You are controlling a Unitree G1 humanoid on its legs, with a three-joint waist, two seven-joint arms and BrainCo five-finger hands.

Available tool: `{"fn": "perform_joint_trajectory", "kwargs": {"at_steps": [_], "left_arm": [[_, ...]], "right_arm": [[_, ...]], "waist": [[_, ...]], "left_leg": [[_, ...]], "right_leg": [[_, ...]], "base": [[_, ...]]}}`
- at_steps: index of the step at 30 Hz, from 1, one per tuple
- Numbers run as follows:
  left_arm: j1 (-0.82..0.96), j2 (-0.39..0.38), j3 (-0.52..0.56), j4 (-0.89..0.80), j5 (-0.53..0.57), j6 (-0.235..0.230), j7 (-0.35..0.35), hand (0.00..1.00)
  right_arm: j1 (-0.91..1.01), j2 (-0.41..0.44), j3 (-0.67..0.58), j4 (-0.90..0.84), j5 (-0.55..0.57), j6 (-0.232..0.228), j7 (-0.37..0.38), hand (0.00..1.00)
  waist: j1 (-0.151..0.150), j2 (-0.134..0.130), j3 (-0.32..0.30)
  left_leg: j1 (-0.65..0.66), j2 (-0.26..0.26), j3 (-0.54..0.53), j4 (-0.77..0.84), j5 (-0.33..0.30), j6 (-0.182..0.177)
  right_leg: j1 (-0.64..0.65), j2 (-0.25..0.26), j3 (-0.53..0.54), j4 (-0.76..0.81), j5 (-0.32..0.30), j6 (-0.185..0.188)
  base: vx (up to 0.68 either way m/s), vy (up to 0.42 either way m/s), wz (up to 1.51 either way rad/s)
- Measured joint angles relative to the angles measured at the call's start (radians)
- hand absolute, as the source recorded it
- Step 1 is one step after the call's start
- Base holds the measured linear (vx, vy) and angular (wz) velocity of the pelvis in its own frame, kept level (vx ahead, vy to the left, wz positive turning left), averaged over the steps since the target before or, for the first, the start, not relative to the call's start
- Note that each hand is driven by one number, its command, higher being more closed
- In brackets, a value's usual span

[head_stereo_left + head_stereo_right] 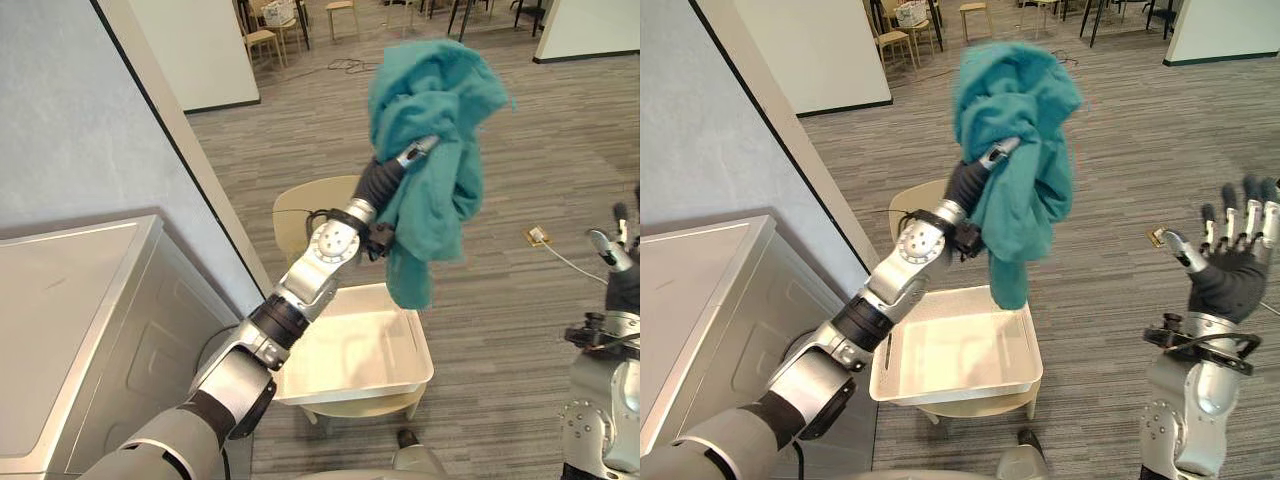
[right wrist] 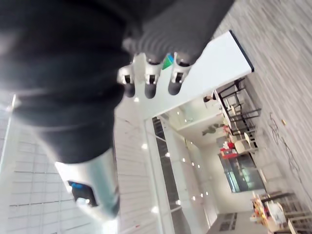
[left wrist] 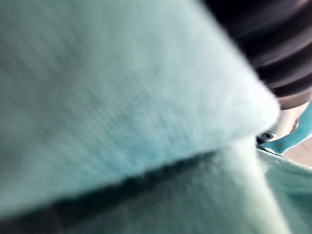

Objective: Pick up the laundry basket with both hands and put the clothes into the washing machine.

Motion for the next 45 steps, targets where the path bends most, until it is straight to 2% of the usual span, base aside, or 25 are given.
{"fn": "perform_joint_trajectory", "kwargs": {"at_steps": [2, 5, 10, 11, 14, 15, 16, 18, 19, 22, 27, 29, 32, 34, 36, 38, 39, 40, 41, 42, 43, 45], "left_arm": [[0.088, 0.033, 0.074, -0.075, 0.001, -0.005, 0.0, 1.0], [0.235, 0.039, 0.177, -0.192, -0.001, -0.023, 0.001, 1.0], [0.522, 0.003, 0.281, -0.373, -0.002, -0.038, -0.027, 1.0], [0.59, -0.013, 0.302, -0.392, -0.003, -0.038, -0.042, 1.0], [0.742, -0.057, 0.354, -0.411, -0.005, -0.038, -0.07, 1.0], [0.791, -0.078, 0.369, -0.412, -0.006, -0.038, -0.082, 1.0], [0.872, -0.107, 0.383, -0.412, -0.006, -0.036, -0.097, 1.0], [0.954, -0.123, 0.39, -0.41, -0.006, -0.035, -0.115, 1.0], [1.01, -0.127, 0.386, -0.385, -0.009, -0.033, -0.139, 1.0], [1.084, -0.15, 0.379, -0.297, -0.022, -0.018, -0.152, 1.0], [1.157, -0.189, 0.328, -0.257, -0.041, 0.015, -0.171, 1.0], [1.163, -0.188, 0.286, -0.257, -0.041, 0.019, -0.193, 1.0], [1.158, -0.183, 0.274, -0.258, -0.042, 0.019, -0.198, 1.0], [1.136, -0.174, 0.273, -0.261, -0.042, 0.019, -0.197, 1.0], [1.121, -0.164, 0.268, -0.264, -0.041, 0.02, -0.197, 1.0], [1.122, -0.158, 0.257, -0.267, -0.041, 0.02, -0.196, 1.0], [1.121, -0.147, 0.239, -0.267, -0.041, 0.022, -0.194, 1.0], [1.11, -0.137, 0.231, -0.272, -0.041, 0.025, -0.195, 1.0], [1.102, -0.142, 0.222, -0.274, -0.041, 0.027, -0.196, 1.0], [1.09, -0.148, 0.211, -0.274, -0.041, 0.028, -0.196, 1.0], [1.076, -0.146, 0.202, -0.274, -0.041, 0.028, -0.195, 1.0], [1.043, -0.144, 0.193, -0.266, -0.041, 0.027, -0.196, 1.0]], "right_arm": [[0.03, 0.021, -0.006, 0.008, -0.013, 0.0, -0.009, 0.0], [0.074, 0.069, -0.002, 0.043, -0.029, 0.001, -0.01, 0.0], [0.193, 0.161, 0.01, 0.164, -0.067, 0.027, 0.009, 0.0], [0.218, 0.181, 0.016, 0.208, -0.066, 0.044, 0.013, 0.0], [0.265, 0.239, 0.022, 0.276, -0.076, 0.072, 0.039, 0.0], [0.281, 0.255, 0.019, 0.297, -0.099, 0.083, 0.041, 0.0], [0.31, 0.267, 0.015, 0.339, -0.177, 0.102, 0.039, 0.0], [0.327, 0.275, 0.018, 0.388, -0.242, 0.121, 0.029, 0.0], [0.337, 0.278, 0.023, 0.448, -0.262, 0.131, 0.028, 0.0], [0.353, 0.28, 0.086, 0.512, -0.266, 0.14, 0.031, 0.0], [0.385, 0.285, 0.224, 0.521, -0.273, 0.16, 0.053, 0.0], [0.38, 0.277, 0.286, 0.521, -0.274, 0.161, 0.075, 0.0], [0.342, 0.247, 0.352, 0.521, -0.275, 0.16, 0.09, 0.0], [0.307, 0.219, 0.381, 0.521, -0.275, 0.159, 0.091, 0.0], [0.277, 0.18, 0.4, 0.518, -0.298, 0.158, 0.088, 0.0], [0.267, 0.157, 0.401, 0.514, -0.31, 0.156, 0.078, 0.0], [0.26, 0.153, 0.395, 0.514, -0.314, 0.156, 0.069, 0.0], [0.248, 0.15, 0.376, 0.513, -0.314, 0.154, 0.066, 0.0], [0.236, 0.143, 0.362, 0.511, -0.314, 0.154, 0.063, 0.0], [0.221, 0.134, 0.358, 0.508, -0.314, 0.153, 0.059, 0.0], [0.219, 0.137, 0.356, 0.508, -0.312, 0.15, 0.052, 0.0], [0.229, 0.153, 0.344, 0.511, -0.311, 0.145, 0.047, 0.0]], "waist": [[0.001, 0.001, 0.001], [0.006, 0.001, 0.001], [0.031, 0.01, -0.003], [0.033, 0.009, -0.003], [0.045, 0.01, -0.001], [0.053, 0.014, -0.001], [0.059, 0.017, 0.001], [0.069, 0.017, 0.001], [0.089, 0.017, 0.001], [0.104, 0.016, 0.002], [0.123, -0.009, 0.011], [0.139, -0.024, 0.02], [0.141, -0.045, 0.049], [0.144, -0.046, 0.073], [0.151, -0.062, 0.11], [0.158, -0.06, 0.113], [0.164, -0.065, 0.113], [0.166, -0.071, 0.116], [0.166, -0.062, 0.117], [0.167, -0.041, 0.116], [0.164, -0.038, 0.113], [0.16, -0.041, 0.109]], "left_leg": [[0.001, 0.001, -0.003, 0.01, -0.01, 0.002], [0.005, 0.0, -0.008, 0.011, -0.019, -0.001], [0.001, 0.001, -0.035, 0.01, -0.017, -0.004], [0.0, 0.001, -0.048, 0.01, -0.017, -0.004], [-0.006, 0.001, -0.07, 0.01, -0.017, -0.004], [-0.008, 0.0, -0.076, 0.01, -0.017, -0.004], [-0.01, 0.0, -0.092, 0.01, -0.017, -0.004], [-0.011, 0.001, -0.101, 0.009, -0.017, -0.004], [-0.015, 0.003, -0.101, 0.008, -0.02, -0.001], [-0.025, 0.008, -0.093, 0.011, -0.022, 0.0], [-0.042, 0.026, -0.09, 0.072, -0.066, -0.004], [-0.071, 0.039, -0.094, 0.152, -0.102, -0.01], [-0.139, 0.063, -0.112, 0.277, -0.137, -0.024], [-0.192, 0.078, -0.148, 0.33, -0.146, -0.036], [-0.246, 0.086, -0.208, 0.371, -0.155, -0.047], [-0.275, 0.088, -0.236, 0.385, -0.158, -0.05], [-0.283, 0.085, -0.243, 0.368, -0.161, -0.046], [-0.321, 0.096, -0.228, 0.446, -0.18, -0.011], [-0.351, 0.117, -0.202, 0.541, -0.197, 0.011], [-0.354, 0.144, -0.173, 0.649, -0.215, 0.04], [-0.335, 0.165, -0.155, 0.702, -0.236, 0.065], [-0.294, 0.21, -0.144, 0.722, -0.26, 0.072]], "right_leg": [[0.004, -0.001, -0.003, -0.001, -0.006, 0.0], [0.008, -0.004, -0.008, -0.001, -0.013, -0.004], [0.023, -0.007, -0.034, -0.009, -0.014, -0.008], [0.033, -0.009, -0.049, -0.015, -0.015, -0.011], [0.043, -0.014, -0.073, -0.018, -0.019, -0.011], [0.046, -0.015, -0.079, -0.018, -0.02, -0.009], [0.056, -0.019, -0.096, -0.018, -0.026, -0.005], [0.057, -0.02, -0.105, -0.014, -0.039, -0.011], [0.055, -0.02, -0.11, -0.012, -0.045, -0.009], [0.038, -0.022, -0.116, 0.025, -0.065, -0.013], [0.021, -0.016, -0.119, 0.116, -0.126, -0.019], [-0.011, -0.015, -0.121, 0.209, -0.169, -0.029], [-0.064, -0.011, -0.135, 0.334, -0.228, -0.047], [-0.098, -0.007, -0.168, 0.391, -0.254, -0.063], [-0.118, -0.024, -0.239, 0.459, -0.298, -0.085], [-0.123, -0.036, -0.295, 0.502, -0.32, -0.104], [-0.119, -0.06, -0.335, 0.505, -0.328, -0.118], [-0.126, -0.082, -0.377, 0.513, -0.33, -0.126], [-0.128, -0.095, -0.405, 0.524, -0.331, -0.13], [-0.113, -0.103, -0.443, 0.527, -0.331, -0.13], [-0.1, -0.116, -0.472, 0.529, -0.331, -0.13], [-0.093, -0.134, -0.517, 0.528, -0.33, -0.13]], "base": [[-0.03, -0.009, 0.04], [-0.04, -0.013, 0.05], [0.01, -0.017, 0.15], [0.01, -0.014, 0.34], [0.02, -0.014, 0.23], [0.04, -0.015, 0.31], [0.03, -0.012, 0.3], [0.02, -0.018, 0.22], [0.01, -0.024, 0.12], [0.01, -0.022, 0.08], [0.01, -0.045, 0.02], [0.03, -0.081, 0.07], [0.0, -0.098, 0.21], [-0.07, -0.152, 0.49], [-0.12, -0.205, 0.91], [-0.06, -0.15, 0.93], [-0.03, -0.136, 1.11], [-0.05, -0.15, 1.17], [-0.07, -0.091, 1.12], [-0.13, -0.033, 0.92], [-0.1, 0.016, 0.83], [-0.14, 0.123, 0.92]]}}
